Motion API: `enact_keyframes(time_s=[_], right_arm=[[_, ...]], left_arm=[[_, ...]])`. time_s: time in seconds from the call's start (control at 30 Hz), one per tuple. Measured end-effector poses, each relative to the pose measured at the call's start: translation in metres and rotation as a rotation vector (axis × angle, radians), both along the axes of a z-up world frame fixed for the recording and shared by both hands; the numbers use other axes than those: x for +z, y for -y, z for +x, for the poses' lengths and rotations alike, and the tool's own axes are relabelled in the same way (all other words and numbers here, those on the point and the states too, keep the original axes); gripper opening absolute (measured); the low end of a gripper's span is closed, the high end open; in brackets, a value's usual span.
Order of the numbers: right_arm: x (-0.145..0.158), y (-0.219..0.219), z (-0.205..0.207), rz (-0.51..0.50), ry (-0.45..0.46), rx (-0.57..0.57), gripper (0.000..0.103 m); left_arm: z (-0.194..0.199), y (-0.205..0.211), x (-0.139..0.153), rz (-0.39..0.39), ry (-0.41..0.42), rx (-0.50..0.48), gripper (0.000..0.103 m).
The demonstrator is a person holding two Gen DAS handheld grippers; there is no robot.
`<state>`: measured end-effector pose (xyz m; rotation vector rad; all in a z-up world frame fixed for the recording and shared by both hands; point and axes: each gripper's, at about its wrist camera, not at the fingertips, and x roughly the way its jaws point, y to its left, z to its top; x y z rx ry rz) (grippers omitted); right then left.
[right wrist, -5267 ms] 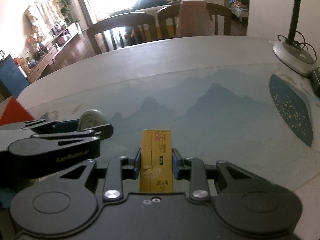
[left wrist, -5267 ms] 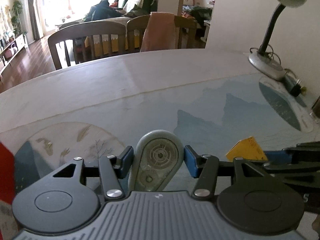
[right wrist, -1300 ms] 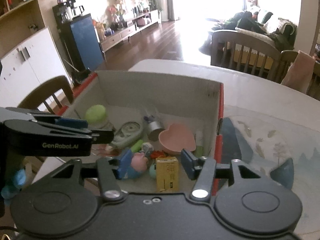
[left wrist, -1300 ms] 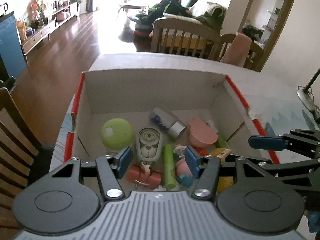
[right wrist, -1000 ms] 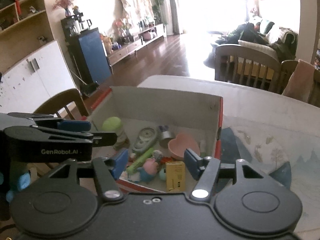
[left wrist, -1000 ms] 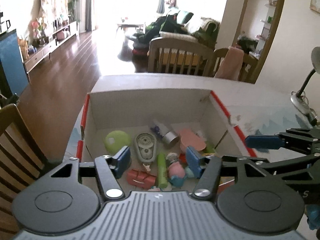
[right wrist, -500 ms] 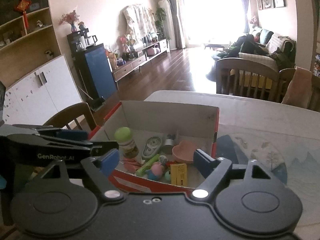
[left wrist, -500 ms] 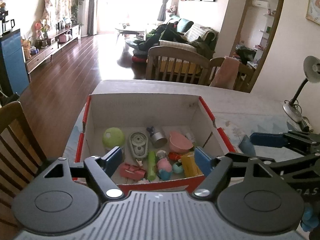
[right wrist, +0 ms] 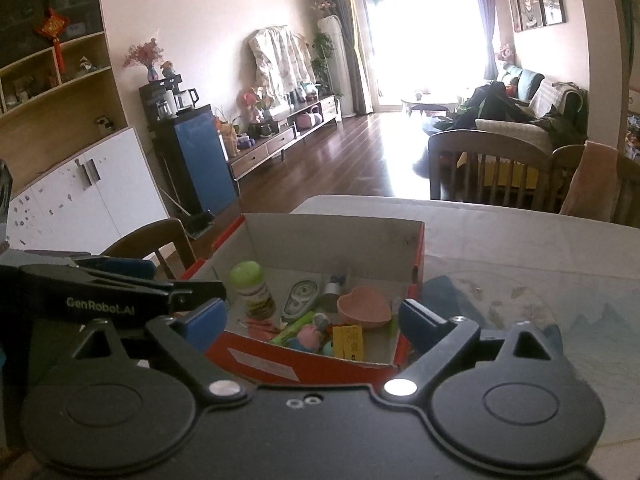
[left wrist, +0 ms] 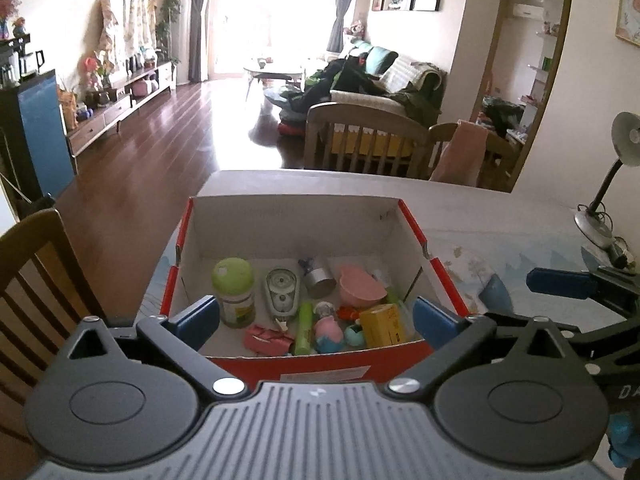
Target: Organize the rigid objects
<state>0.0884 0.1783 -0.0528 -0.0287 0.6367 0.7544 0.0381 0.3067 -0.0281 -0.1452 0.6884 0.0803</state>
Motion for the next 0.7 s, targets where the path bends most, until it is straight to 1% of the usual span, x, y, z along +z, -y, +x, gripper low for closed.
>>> enact_keyframes(time_s=[0.1, 0.23, 0.37, 0.6, 0.7], right_arm=[[0.001, 0.004, -0.001, 0.005, 0.0, 0.001, 0.094], [0.001, 0.008, -0.002, 0.006, 0.004, 0.004, 0.094], [0.001, 0.01, -0.002, 0.007, 0.004, 0.008, 0.094], [0.001, 0.012, -0.003, 0.003, 0.003, 0.012, 0.094], [0.002, 0.012, -0.002, 0.002, -0.001, 0.009, 0.094]], left_arm=[[-0.003, 0.003, 0.003, 0.026, 0.013, 0.006, 0.103], [-0.006, 0.006, 0.006, 0.025, 0.025, 0.027, 0.103], [-0.006, 0.006, 0.009, 0.041, 0.034, 0.055, 0.103], [-0.006, 0.016, 0.012, 0.098, 0.054, 0.046, 0.103], [-0.004, 0.02, 0.012, 0.098, 0.052, 0.033, 0.103]])
